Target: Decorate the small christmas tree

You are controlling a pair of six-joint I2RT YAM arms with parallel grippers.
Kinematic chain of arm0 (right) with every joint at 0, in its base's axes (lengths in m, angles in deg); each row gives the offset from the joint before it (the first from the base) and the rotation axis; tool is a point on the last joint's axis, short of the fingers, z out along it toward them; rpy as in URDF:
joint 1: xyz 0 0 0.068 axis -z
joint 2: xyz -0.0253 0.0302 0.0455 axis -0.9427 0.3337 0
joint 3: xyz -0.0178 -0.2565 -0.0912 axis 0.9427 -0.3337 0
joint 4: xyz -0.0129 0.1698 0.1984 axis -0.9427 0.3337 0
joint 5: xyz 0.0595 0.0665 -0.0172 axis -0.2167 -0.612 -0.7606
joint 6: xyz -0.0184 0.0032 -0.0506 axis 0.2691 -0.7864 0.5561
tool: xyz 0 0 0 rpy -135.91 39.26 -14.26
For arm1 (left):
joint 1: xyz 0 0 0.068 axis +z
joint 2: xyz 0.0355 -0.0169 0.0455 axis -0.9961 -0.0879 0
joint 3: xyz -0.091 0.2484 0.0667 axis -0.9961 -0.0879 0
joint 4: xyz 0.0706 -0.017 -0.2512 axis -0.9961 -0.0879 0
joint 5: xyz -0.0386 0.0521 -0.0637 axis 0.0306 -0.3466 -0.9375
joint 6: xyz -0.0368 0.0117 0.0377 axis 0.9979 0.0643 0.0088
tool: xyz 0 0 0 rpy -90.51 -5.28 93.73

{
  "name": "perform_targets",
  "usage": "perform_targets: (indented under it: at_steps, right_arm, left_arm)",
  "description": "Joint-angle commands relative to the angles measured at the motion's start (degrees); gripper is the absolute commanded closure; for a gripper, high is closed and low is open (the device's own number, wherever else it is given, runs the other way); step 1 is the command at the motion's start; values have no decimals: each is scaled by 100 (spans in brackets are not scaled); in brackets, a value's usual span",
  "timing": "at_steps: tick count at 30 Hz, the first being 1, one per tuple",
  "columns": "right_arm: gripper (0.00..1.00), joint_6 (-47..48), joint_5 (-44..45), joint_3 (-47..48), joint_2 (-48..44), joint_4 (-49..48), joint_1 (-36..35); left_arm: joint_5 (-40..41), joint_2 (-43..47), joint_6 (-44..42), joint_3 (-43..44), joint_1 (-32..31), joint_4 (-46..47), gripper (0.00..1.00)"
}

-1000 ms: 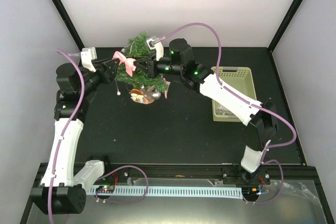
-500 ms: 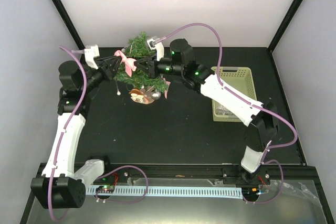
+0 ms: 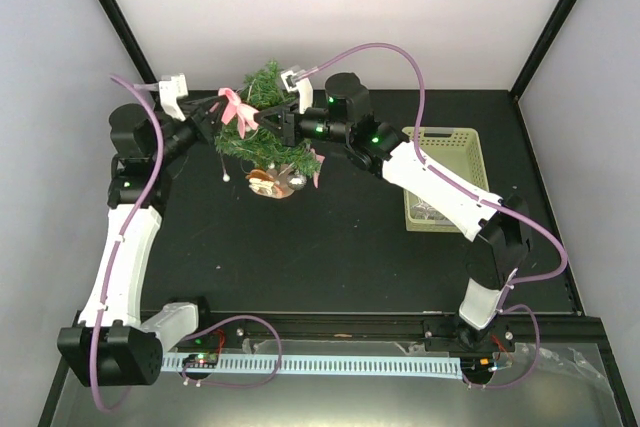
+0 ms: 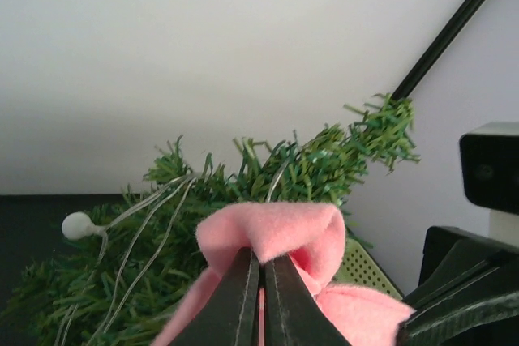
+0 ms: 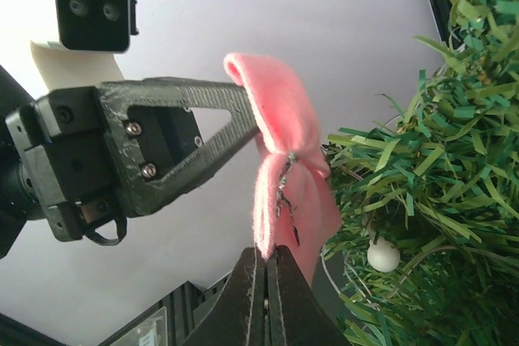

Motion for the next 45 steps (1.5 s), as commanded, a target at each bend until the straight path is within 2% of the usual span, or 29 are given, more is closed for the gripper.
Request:
perform_targets:
  at_steps: [1,16,21,25,31,37,40,43,45]
  right_arm:
    - [99,-96,-48,92,-139,-201,-26]
    - [99,-89,328,123,72,-147,139]
    - [99,-108,298,89,85,-198,163]
    - [94,-180,237,62,98,-249,198]
    - [81,-256,65,36,78,-256,217]
    - [80,-228,-12,-2,55,-263,226]
    - [80,-228,-23,24,76,-259,228]
    - [80,-236,-8,26,79,-255,230]
    - [75,-240,-6,17,64,-237,227]
  left_arm:
    - [-98,-111,12,419,55,92,98]
    - [-193,-891,48,569,52,275,93]
    - [-311,-930,157,585,54,385,80]
    - [-216,-798,167,613,49,314,69]
    - [37,-542,47,663,51,-170,59]
    - [380,-199,-77,612,54,-502,52]
    - [405,-101,-99,607,52,-562,52]
    - [213,-90,-57,595,50,-521,57]
    - [-24,-69,84,518,45,-344,61]
